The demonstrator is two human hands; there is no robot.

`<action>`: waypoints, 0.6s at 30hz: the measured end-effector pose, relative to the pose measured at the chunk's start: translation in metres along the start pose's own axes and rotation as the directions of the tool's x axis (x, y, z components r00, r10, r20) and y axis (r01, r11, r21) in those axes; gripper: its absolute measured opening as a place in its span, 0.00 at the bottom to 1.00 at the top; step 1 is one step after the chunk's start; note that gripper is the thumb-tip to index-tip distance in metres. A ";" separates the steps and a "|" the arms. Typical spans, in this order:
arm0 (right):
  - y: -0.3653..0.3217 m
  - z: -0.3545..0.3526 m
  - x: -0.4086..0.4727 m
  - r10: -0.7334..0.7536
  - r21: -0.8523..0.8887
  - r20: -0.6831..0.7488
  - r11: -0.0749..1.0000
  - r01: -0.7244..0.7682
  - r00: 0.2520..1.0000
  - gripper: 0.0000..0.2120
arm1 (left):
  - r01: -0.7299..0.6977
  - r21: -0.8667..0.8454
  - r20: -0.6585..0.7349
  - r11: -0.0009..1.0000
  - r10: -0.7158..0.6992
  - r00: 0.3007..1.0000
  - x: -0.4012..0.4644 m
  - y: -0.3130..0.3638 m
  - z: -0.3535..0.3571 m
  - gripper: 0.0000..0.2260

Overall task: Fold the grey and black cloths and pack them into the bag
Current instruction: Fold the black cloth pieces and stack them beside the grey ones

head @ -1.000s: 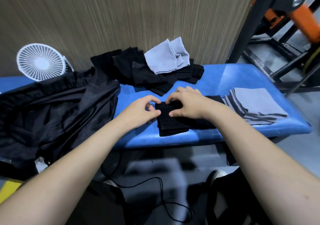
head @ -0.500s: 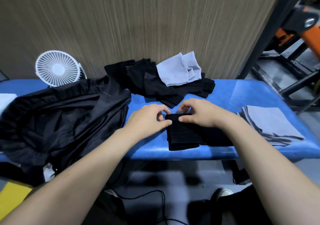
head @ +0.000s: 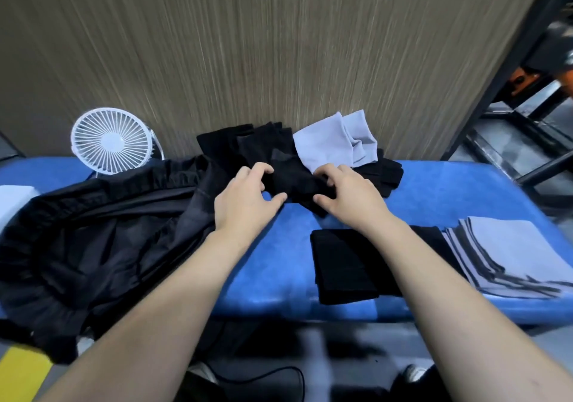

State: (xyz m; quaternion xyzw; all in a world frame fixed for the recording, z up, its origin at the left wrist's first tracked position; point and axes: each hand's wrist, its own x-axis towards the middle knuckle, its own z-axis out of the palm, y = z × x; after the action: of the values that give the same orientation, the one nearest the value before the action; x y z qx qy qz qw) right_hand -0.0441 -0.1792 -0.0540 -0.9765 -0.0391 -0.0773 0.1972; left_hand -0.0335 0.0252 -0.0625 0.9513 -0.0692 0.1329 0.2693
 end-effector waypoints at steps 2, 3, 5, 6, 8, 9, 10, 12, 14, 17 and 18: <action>-0.001 0.007 0.005 0.013 -0.036 -0.001 0.999 -0.013 1.000 0.20 | 0.018 -0.022 0.039 1.000 -0.017 0.999 0.003 0.004 0.006 0.22; -0.001 0.010 0.008 0.024 -0.041 -0.002 0.999 -0.024 1.000 0.21 | 0.028 -0.031 0.047 0.999 -0.027 0.999 0.004 0.006 0.008 0.21; -0.002 0.013 0.012 0.054 -0.027 -0.006 0.998 -0.054 0.999 0.22 | 0.045 -0.040 0.025 0.998 -0.044 0.999 0.006 0.010 0.014 0.15; -0.002 0.014 0.014 0.068 -0.021 -0.011 0.997 -0.068 0.998 0.22 | 0.048 -0.046 0.000 0.998 -0.048 0.999 0.007 0.013 0.015 0.11; -0.001 0.016 0.016 0.082 -0.014 -0.033 0.996 -0.083 0.996 0.21 | 0.037 -0.064 -0.053 0.997 -0.040 0.998 0.008 0.020 0.016 0.06; -0.001 0.016 0.017 0.082 -0.008 -0.044 0.997 -0.083 0.996 0.20 | 0.023 -0.077 -0.075 0.997 -0.029 0.997 0.008 0.024 0.016 0.05; -0.001 0.015 0.017 0.080 0.003 -0.055 0.997 -0.080 0.995 0.19 | 0.006 -0.094 -0.097 0.996 -0.015 0.995 0.008 0.027 0.015 0.04; -0.001 0.014 0.016 0.081 0.049 -0.078 0.996 -0.078 0.994 0.16 | -0.036 -0.155 -0.133 0.987 0.016 0.991 0.008 0.031 0.013 0.04; -0.001 0.010 0.013 0.090 0.119 -0.126 0.990 -0.075 0.988 0.12 | -0.083 -0.225 -0.164 0.971 0.046 0.985 0.006 0.032 0.011 0.04; -0.005 0.001 0.008 0.082 0.218 -0.229 0.975 -0.031 0.970 0.04 | -0.141 -0.312 -0.195 0.939 0.082 0.977 0.003 0.029 0.005 0.06; -0.008 -0.003 0.005 0.076 0.259 -0.242 0.966 -0.012 0.967 0.02 | -0.151 -0.335 -0.189 0.930 0.091 0.978 0.002 0.028 0.002 0.07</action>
State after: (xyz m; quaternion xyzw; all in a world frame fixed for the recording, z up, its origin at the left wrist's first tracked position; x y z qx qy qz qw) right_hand -0.0403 -0.1733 -0.0473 -0.9261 -0.0018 -0.1894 0.3264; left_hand -0.0370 -0.0001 -0.0497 0.8679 -0.1268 0.2158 0.4290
